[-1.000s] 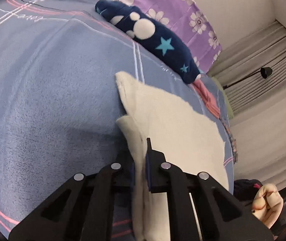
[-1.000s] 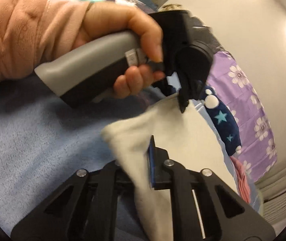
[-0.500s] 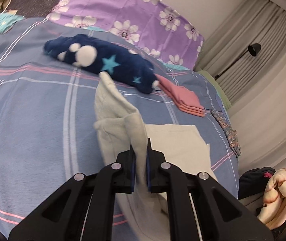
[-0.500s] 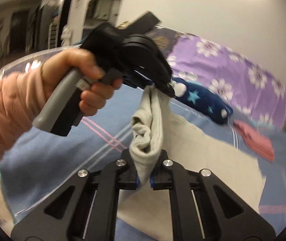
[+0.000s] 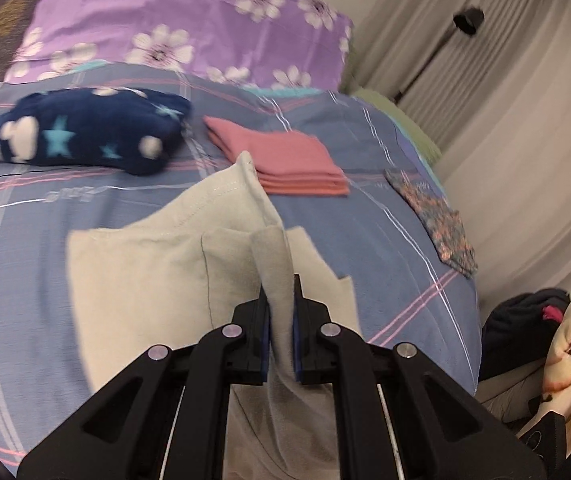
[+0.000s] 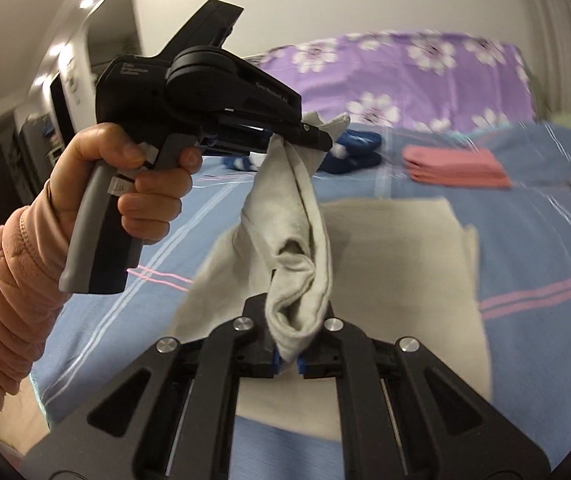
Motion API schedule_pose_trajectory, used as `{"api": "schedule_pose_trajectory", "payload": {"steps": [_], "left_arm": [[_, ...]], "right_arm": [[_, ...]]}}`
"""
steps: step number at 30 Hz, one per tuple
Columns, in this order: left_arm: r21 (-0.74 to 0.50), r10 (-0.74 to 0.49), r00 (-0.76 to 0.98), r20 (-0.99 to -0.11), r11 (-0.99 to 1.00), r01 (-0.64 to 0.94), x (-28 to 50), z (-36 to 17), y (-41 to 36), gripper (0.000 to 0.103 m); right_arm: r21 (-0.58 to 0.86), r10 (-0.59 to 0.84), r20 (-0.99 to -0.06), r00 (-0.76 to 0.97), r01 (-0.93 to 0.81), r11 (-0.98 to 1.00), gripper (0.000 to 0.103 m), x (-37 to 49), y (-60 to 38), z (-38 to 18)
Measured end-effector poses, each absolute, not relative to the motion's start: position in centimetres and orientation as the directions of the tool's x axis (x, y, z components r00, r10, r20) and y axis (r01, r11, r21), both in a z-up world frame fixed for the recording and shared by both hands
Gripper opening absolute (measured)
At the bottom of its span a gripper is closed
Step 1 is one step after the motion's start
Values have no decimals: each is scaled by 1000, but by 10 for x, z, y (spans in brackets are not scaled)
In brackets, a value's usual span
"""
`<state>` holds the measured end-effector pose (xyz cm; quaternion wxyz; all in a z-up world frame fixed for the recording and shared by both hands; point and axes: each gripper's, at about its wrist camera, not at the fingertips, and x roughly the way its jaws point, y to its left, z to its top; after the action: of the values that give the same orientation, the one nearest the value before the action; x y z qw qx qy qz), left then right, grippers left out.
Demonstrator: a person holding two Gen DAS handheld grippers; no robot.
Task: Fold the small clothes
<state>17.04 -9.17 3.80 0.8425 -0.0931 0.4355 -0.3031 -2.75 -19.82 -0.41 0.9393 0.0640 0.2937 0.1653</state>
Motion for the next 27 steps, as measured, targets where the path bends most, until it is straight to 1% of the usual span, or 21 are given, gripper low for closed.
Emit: {"api": "schedule_pose_trajectory", "payload": {"steps": [4,9,17,20,22,26,27], "left_arm": [[-410,-587,383,-713,792,452,177,21,-140,8],[-358,-545,341,-765,802,478,179,1,-184,8],[-293,-480,336,-810,828,477,187,-19,-215,8],[-290,-476,344,-809,833,471,185,-21,-218,15],[-279,-486,379,-788,830,483,175,-9,-213,32],[-181,-484,483,-730,818,546,139,25,-191,46],[-146,-474,510,-718,819,555,127,32,-180,53]], "right_arm": [[306,344,-555,757,-198,931,5,-30,-240,-20],[394,355,-581,733,-129,910,5,-37,-277,-41],[436,366,-586,723,-100,894,5,-36,-294,-49],[480,397,-599,696,-85,873,5,-38,-298,-57],[498,412,-611,676,-76,864,7,-37,-303,-63],[557,457,-608,649,-60,828,7,-38,-307,-72],[564,463,-606,647,-60,823,7,-39,-308,-72]]}}
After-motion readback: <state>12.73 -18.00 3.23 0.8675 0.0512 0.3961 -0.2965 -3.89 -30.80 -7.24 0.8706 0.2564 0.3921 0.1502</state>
